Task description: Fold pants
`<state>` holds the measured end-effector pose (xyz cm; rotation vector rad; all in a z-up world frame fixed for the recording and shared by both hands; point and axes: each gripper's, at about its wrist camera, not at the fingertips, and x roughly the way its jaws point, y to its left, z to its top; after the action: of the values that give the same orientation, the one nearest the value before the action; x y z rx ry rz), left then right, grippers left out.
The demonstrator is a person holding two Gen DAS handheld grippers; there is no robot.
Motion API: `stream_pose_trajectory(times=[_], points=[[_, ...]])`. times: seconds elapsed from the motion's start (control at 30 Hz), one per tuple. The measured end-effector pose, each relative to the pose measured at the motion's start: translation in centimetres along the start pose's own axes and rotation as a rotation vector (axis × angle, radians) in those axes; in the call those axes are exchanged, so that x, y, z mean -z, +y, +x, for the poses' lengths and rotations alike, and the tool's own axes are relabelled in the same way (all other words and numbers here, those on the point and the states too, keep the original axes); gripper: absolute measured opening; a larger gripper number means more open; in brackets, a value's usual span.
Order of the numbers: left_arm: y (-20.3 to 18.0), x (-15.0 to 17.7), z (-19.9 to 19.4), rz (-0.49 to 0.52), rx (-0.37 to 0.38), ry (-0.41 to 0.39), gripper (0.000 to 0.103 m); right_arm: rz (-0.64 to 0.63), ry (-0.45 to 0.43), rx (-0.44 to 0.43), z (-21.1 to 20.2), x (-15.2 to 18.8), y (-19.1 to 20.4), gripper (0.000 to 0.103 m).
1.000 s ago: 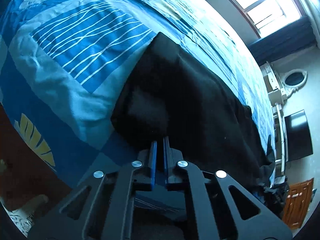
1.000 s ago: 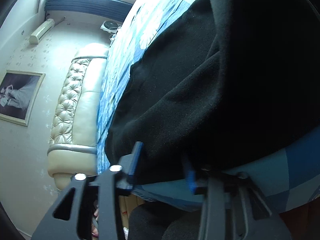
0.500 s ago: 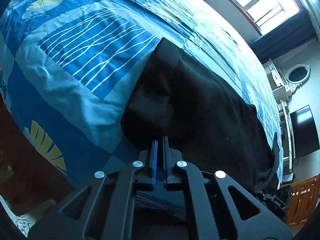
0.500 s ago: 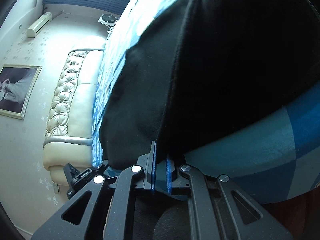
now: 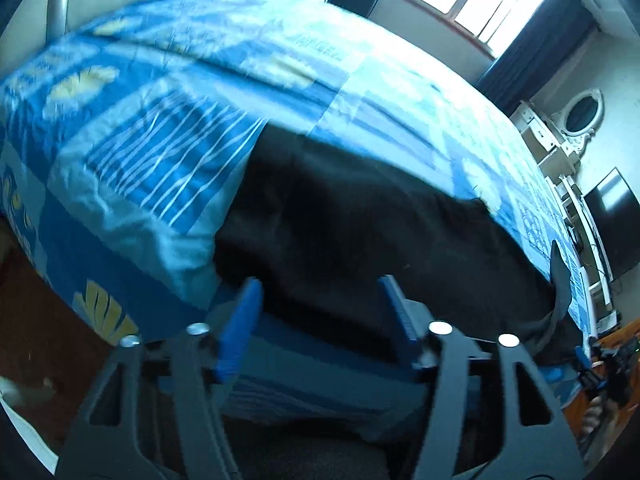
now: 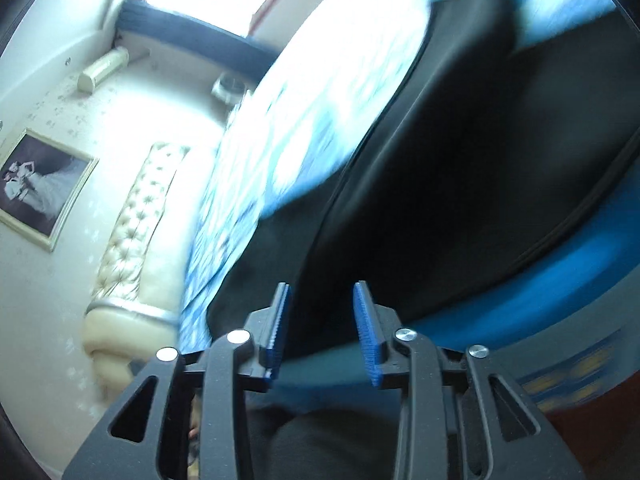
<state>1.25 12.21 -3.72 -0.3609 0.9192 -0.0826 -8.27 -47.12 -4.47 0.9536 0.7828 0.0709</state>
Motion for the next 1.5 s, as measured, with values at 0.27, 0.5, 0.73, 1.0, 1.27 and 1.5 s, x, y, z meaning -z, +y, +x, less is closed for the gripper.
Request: stream_pose_trajectory(times=[0.27,0.5,0.73,1.0,1.27,1.5], points=[[-7.0,0.3,1.7,0.153,0.025,-0.049,0.085,0.070,-0.215,0.242,-11.3,-11.6,-13.2,0.055],[-10.9,2.2,4.7,0.153,0.020,0.015,0.086,0.107,-0.173,0.361,-10.5,-15.9,-19.3,0.055],[-12.9,3.7,5.8,0.198,0.002,0.031,0.087,0.013,-0.038,0.427,-6.9,-16.0,-20.1,0.016],[-13.2,4.0,6.5,0.188,-0.022,0.041,0.089,-0.201,-0.099,0.566,-7.0,-17.9,-16.3,0.008],[-13.2,4.0,6.7,0.183,-0.026,0.038,0.090,-0.223,-0.072,0.656,-5.3,-18.6,-18.0,0.008],[-12.9,3.9,6.8,0.197,-0.014,0.038,0.090,-0.114,-0.056,0.611,-5.9,-19.1,-19.6,0.020]])
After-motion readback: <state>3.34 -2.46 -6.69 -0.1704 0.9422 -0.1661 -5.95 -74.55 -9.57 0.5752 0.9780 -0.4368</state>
